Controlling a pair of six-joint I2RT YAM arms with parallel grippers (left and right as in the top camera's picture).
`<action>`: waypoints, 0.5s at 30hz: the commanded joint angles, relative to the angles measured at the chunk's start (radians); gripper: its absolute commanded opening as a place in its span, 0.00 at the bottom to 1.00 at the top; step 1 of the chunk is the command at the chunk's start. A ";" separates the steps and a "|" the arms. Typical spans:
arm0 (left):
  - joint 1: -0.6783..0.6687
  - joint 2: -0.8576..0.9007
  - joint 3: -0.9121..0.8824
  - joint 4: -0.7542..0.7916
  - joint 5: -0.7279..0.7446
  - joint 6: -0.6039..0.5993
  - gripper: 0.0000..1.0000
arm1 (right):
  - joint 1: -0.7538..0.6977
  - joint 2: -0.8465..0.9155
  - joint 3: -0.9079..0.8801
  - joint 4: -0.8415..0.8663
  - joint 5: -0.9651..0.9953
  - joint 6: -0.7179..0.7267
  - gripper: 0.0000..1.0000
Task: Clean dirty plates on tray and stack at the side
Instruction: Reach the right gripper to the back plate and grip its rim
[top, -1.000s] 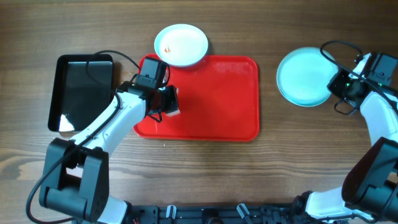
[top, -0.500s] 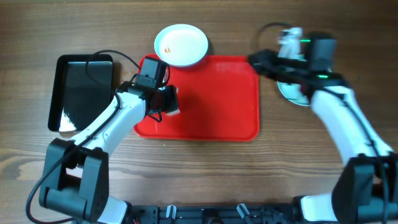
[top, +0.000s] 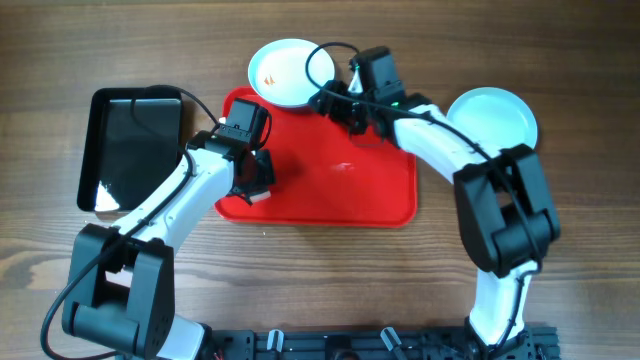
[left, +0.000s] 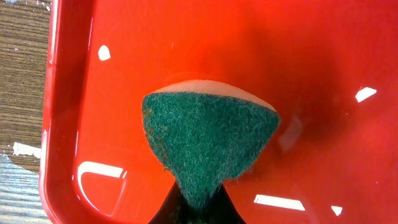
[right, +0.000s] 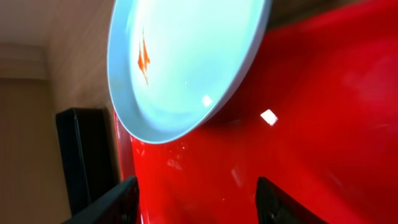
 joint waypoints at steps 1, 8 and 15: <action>0.000 -0.026 -0.003 0.002 -0.017 -0.006 0.04 | 0.027 0.083 0.020 0.046 0.027 0.122 0.61; 0.000 -0.026 -0.003 0.003 -0.013 -0.006 0.04 | 0.029 0.116 0.020 0.166 0.079 0.201 0.62; 0.000 -0.026 -0.003 0.003 -0.013 -0.006 0.04 | 0.029 0.141 0.020 0.213 0.127 0.207 0.32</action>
